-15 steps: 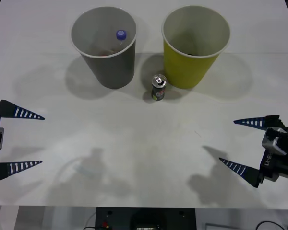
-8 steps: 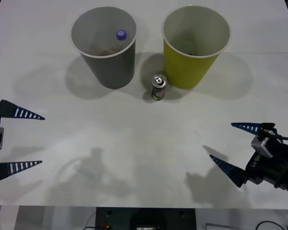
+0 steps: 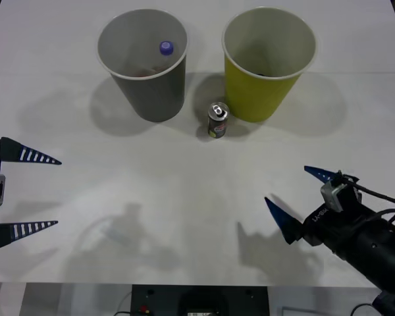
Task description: Put the can into the green bin and the plastic bottle into the gray bin
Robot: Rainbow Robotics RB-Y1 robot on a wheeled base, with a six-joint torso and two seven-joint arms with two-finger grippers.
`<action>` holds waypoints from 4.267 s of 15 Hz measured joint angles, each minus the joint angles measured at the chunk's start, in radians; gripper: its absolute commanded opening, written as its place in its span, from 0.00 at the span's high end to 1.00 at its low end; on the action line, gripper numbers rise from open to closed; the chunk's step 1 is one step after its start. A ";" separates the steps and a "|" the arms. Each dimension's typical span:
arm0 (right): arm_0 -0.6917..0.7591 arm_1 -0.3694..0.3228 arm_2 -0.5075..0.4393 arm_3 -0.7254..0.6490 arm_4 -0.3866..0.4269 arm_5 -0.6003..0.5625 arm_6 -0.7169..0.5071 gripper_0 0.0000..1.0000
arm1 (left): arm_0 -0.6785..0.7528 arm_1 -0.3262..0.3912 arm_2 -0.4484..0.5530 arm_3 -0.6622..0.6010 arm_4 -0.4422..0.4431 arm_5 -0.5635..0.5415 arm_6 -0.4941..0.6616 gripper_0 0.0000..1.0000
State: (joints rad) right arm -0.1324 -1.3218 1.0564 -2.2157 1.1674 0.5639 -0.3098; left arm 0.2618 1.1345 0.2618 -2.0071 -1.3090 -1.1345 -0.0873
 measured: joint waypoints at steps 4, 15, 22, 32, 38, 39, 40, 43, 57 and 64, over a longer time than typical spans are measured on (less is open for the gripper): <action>-0.158 0.102 0.176 0.121 0.070 0.113 -0.133 0.00 | 0.000 0.000 0.000 0.000 0.000 0.000 0.000 0.00; -0.355 0.380 0.377 0.410 0.132 0.326 -0.338 0.00 | 0.000 0.000 0.000 0.000 0.000 0.000 0.000 0.00; -0.449 0.571 0.456 0.581 0.052 0.457 -0.345 0.00 | 0.000 0.000 0.000 0.000 0.000 0.000 0.000 0.00; -0.531 0.795 0.427 0.849 -0.002 0.469 -0.352 0.00 | 0.000 0.000 0.000 0.000 0.000 0.000 0.000 0.00; -0.569 0.853 0.388 0.932 -0.021 0.432 -0.344 0.00 | 0.000 0.000 0.000 0.000 0.000 0.000 0.000 0.00; -0.575 0.862 0.379 0.948 -0.025 0.417 -0.343 0.00 | 0.000 0.000 0.000 0.000 0.000 0.000 0.000 0.00; -0.579 0.870 0.368 0.963 -0.026 0.403 -0.342 0.00 | 0.000 0.000 0.000 0.000 0.000 0.000 0.000 0.00; -0.593 0.902 0.351 1.014 -0.036 0.395 -0.341 0.00 | 0.000 0.000 0.000 0.000 0.000 0.000 0.000 0.00; -0.638 1.032 0.267 1.194 -0.106 0.395 -0.320 0.00 | 0.000 0.000 0.000 0.000 0.000 0.000 0.000 0.00; -0.650 1.038 0.255 1.196 -0.134 0.394 -0.295 0.00 | 0.000 0.000 0.000 0.000 0.000 0.000 0.000 0.00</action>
State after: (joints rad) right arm -0.7824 -0.2837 1.3116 -1.0199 1.0339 0.9575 -0.6050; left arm 0.2618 1.1345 0.2618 -2.0071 -1.3090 -1.1345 -0.0873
